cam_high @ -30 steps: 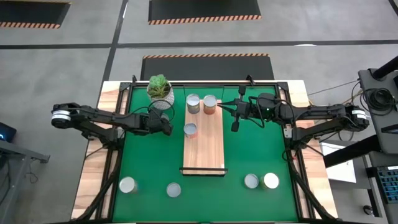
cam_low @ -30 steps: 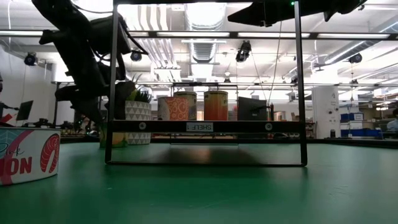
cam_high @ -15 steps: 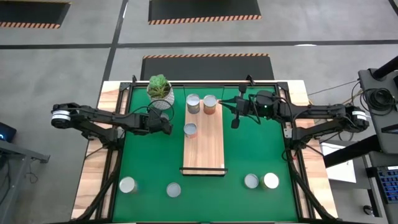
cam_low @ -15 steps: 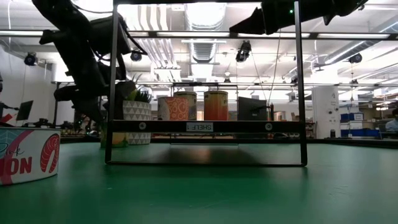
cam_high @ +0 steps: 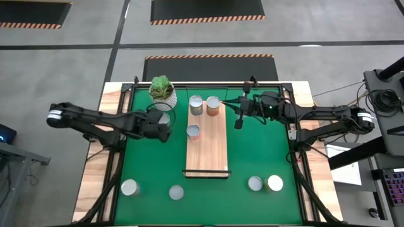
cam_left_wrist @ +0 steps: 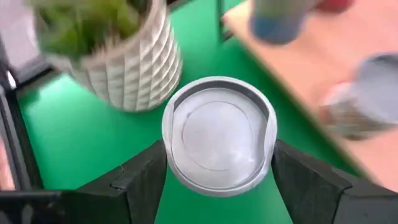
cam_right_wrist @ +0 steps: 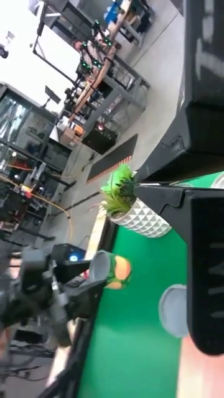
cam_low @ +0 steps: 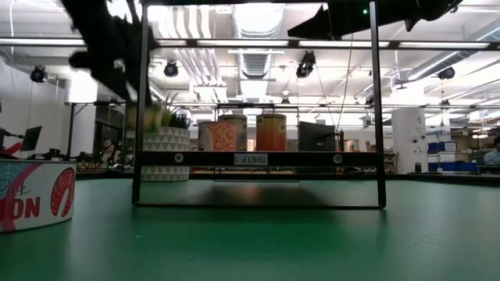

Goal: Pick and place cans onto a shelf
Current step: Put the canned peaches on the shelf

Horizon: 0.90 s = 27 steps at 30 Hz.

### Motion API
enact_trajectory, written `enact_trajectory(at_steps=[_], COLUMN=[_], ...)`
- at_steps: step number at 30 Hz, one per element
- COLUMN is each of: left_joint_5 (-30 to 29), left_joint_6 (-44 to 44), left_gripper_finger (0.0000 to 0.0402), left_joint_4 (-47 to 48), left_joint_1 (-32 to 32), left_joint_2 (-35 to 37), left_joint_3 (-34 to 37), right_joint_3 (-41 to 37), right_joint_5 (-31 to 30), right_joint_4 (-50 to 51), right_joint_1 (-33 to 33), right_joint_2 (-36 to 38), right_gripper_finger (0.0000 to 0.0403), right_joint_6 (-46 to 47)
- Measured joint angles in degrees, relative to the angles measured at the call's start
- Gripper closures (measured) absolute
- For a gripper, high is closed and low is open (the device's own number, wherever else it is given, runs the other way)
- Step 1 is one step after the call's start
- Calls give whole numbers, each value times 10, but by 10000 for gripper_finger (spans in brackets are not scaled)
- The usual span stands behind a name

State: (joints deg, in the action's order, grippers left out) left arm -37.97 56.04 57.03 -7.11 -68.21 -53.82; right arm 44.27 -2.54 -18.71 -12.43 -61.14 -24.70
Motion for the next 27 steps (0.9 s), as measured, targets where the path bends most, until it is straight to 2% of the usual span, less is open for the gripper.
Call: enact_trajectory(at_steps=[7,11,15,20,23,27], left_joint_5=[-26,-27,-4,102,118,119], left_joint_6=[-1,-40,-123,-305,-365,-399], left_gripper_finger=[152,152,152,152,152,152], left_joint_4=[72,77,49,-40,-39,-39], left_joint_1=[-113,-155,-167,-167,-165,-155], left_joint_2=[-11,-27,-50,-81,-95,-98], left_joint_3=[-148,-206,-242,-262,-271,-271], right_joint_3=[0,0,0,-7,-22,-43], right_joint_5=[1,1,5,92,140,146], right_joint_4=[5,42,96,137,135,137], right_joint_1=[0,0,0,1,2,2], right_joint_2=[0,9,46,104,134,162], right_gripper_finger=[394,394,394,394,394,394], right_joint_6=[45,53,77,120,133,133])
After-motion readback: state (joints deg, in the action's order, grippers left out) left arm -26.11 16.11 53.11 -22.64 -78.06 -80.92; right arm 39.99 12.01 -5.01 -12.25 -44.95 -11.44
